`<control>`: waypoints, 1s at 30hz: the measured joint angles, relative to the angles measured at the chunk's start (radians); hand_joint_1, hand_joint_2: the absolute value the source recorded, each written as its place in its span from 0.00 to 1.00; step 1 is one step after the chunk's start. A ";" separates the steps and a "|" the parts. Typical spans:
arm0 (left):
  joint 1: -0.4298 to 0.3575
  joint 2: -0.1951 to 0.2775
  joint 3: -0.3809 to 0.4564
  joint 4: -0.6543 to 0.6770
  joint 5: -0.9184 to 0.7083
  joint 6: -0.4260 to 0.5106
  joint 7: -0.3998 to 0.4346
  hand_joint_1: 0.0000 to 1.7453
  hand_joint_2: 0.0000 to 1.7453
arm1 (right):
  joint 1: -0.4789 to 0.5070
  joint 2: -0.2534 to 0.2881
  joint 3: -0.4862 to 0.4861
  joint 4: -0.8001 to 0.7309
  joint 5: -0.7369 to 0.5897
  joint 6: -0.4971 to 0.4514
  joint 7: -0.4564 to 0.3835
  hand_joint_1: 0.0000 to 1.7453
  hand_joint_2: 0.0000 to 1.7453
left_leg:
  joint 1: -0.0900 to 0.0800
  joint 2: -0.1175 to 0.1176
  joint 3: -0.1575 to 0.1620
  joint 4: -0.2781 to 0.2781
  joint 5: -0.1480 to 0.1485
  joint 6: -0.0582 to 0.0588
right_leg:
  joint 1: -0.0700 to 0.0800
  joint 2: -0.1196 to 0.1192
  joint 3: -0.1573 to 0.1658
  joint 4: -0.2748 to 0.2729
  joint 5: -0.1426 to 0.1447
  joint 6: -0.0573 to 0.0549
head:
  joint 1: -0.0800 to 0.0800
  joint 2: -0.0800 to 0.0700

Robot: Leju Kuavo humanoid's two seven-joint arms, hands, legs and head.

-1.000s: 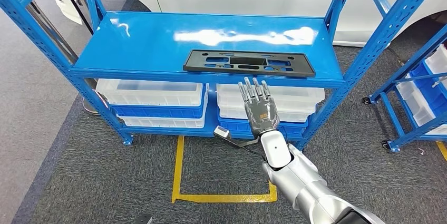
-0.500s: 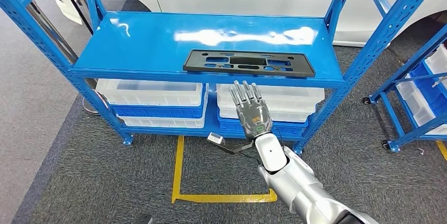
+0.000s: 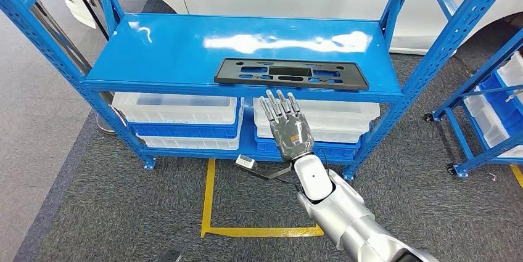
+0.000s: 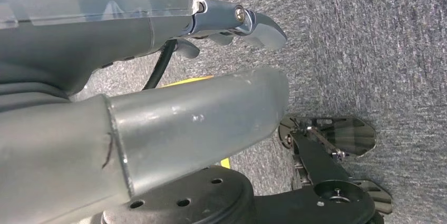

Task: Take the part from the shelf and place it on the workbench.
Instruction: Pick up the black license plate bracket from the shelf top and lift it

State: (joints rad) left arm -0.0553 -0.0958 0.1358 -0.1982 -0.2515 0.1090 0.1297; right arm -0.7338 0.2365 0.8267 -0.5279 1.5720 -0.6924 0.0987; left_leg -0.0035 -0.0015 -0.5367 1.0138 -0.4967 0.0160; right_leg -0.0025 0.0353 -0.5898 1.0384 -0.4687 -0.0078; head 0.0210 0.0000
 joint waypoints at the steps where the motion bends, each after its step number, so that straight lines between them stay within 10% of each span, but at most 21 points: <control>1: 0.000 0.000 -0.001 0.000 0.000 0.001 0.000 0.00 0.00 | 0.000 0.000 0.000 -0.002 0.000 0.000 0.000 0.00 1.00 | 0.000 0.000 0.000 0.000 0.000 0.000 | 0.000 0.000 0.000 0.000 0.000 0.000 | 0.000 0.000; 18: -0.005 0.000 -0.005 0.000 -0.012 0.007 0.004 0.00 0.00 | 0.001 0.014 0.000 -0.014 -0.002 0.000 -0.019 0.00 1.00 | 0.000 0.000 0.000 0.001 0.000 0.001 | -0.001 0.000 0.000 -0.001 0.001 0.001 | 0.000 0.000; 22: -0.008 -0.001 -0.006 0.000 -0.014 0.007 0.003 0.00 0.00 | -0.001 0.020 0.000 -0.017 -0.002 -0.001 -0.021 0.00 1.00 | 0.005 0.006 0.019 -0.032 0.016 0.016 | 0.000 -0.004 0.005 -0.009 0.002 0.015 | 0.000 0.000; 27: -0.008 -0.003 -0.006 0.000 -0.020 0.007 0.001 0.00 0.00 | -0.002 0.021 0.000 -0.020 -0.002 -0.002 -0.024 0.00 1.00 | 0.017 0.016 0.040 -0.057 0.021 0.018 | -0.015 -0.026 -0.140 0.238 -0.085 0.036 | 0.000 0.000; 30: -0.007 -0.004 -0.006 0.000 -0.021 0.007 0.000 0.00 0.00 | 0.002 0.020 0.000 -0.020 -0.002 -0.003 -0.026 0.00 1.00 | 0.027 0.016 0.050 -0.046 0.001 0.001 | -0.025 -0.033 -0.140 0.183 -0.002 0.045 | 0.000 0.000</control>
State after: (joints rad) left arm -0.0627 -0.0997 0.1293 -0.1980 -0.2729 0.1160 0.1297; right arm -0.7315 0.2564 0.8267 -0.5476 1.5698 -0.6950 0.0729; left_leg 0.0237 0.0142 -0.4862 0.9677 -0.4961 0.0172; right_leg -0.0270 0.0026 -0.7301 1.2210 -0.4703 0.0370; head 0.0214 0.0000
